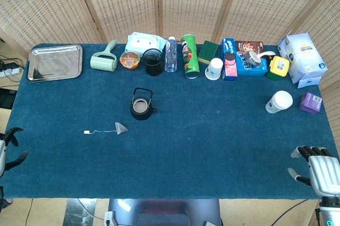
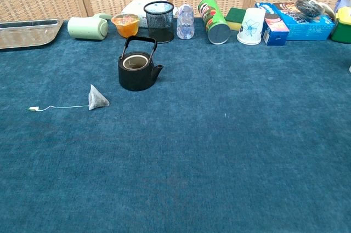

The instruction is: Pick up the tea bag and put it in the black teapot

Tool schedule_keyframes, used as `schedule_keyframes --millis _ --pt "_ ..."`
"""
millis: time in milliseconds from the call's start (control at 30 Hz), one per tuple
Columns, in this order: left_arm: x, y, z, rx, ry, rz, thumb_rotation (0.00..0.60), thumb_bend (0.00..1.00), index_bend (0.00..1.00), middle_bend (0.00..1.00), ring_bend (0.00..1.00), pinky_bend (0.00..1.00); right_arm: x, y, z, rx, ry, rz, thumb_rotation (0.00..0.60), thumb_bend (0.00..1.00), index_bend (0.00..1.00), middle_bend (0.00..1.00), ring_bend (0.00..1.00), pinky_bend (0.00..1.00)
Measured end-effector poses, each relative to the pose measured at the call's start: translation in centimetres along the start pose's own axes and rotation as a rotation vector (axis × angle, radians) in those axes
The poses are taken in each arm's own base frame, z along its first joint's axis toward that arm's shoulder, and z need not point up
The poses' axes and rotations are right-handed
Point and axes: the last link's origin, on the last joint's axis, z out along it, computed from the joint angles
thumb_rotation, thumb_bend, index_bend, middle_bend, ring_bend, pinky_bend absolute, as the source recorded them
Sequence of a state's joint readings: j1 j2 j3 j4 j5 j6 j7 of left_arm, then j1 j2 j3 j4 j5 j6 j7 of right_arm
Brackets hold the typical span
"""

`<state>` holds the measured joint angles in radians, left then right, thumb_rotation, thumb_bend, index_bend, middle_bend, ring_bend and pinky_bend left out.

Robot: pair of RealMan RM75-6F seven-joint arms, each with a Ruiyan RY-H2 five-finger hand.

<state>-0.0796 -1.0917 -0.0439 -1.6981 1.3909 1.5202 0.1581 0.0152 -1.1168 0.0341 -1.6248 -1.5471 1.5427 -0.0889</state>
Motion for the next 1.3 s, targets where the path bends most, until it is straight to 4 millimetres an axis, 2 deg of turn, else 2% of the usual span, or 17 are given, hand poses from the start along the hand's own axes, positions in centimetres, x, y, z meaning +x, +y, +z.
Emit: schedule_keyframes --millis 233,333,433,500,600,633,767,900,1000,1300 --pt "-0.3 0.4 0.2 -0.018 -0.017 0.000 0.600 0.27 0.30 0.54 0.42 0.47 0.1 0.0 -0.1 0.002 0.005 -0.002 0.600 0.21 0.50 0.49 0.47 0.36" --pt "-0.6 0.9 0.5 -0.042 -0.033 0.002 0.600 0.27 0.30 0.58 0.48 0.55 0.1 0.0 -0.3 -0.001 0.009 0.002 0.600 0.21 0.50 0.49 0.47 0.36" --pt "-0.7 1.7 1.2 -0.086 -0.043 0.017 0.600 0.27 0.29 0.72 0.61 0.67 0.2 0.2 -0.6 -0.007 0.013 0.005 0.600 0.21 0.50 0.49 0.47 0.36" --pt "-0.9 2.3 2.0 -0.119 -0.051 0.036 0.600 0.27 0.30 0.85 0.75 0.74 0.2 0.2 -0.7 -0.010 0.016 0.008 0.600 0.21 0.50 0.49 0.47 0.36" --pt "-1.1 3.5 3.3 -0.169 -0.062 0.069 0.600 0.27 0.30 0.98 0.88 0.80 0.3 0.4 -0.9 -0.017 0.024 0.013 0.600 0.21 0.50 0.49 0.47 0.36" --pt "-1.2 3.8 3.7 -0.183 -0.068 0.079 0.600 0.27 0.30 0.99 0.89 0.81 0.3 0.5 -1.0 -0.020 0.025 0.013 0.600 0.21 0.50 0.49 0.47 0.36" --pt "-2.0 5.2 5.4 -0.231 -0.105 0.128 0.600 0.28 0.31 1.00 0.94 0.85 0.3 0.8 -1.2 -0.030 0.026 0.013 0.600 0.21 0.50 0.49 0.47 0.37" --pt "-3.7 6.7 7.5 -0.265 -0.177 0.168 0.600 0.38 0.36 1.00 0.97 0.87 0.3 1.2 -1.2 -0.047 0.025 0.014 0.600 0.21 0.50 0.49 0.47 0.37" --pt "-5.1 8.1 9.1 -0.284 -0.219 0.187 0.600 0.40 0.42 1.00 0.98 0.87 0.2 1.2 -1.1 -0.049 0.021 0.013 0.600 0.21 0.50 0.49 0.47 0.37" --pt "-7.7 10.6 10.8 -0.322 -0.263 0.198 0.600 0.41 0.46 1.00 0.98 0.87 -0.1 1.4 -0.7 -0.060 0.008 0.008 0.600 0.21 0.50 0.49 0.47 0.36"
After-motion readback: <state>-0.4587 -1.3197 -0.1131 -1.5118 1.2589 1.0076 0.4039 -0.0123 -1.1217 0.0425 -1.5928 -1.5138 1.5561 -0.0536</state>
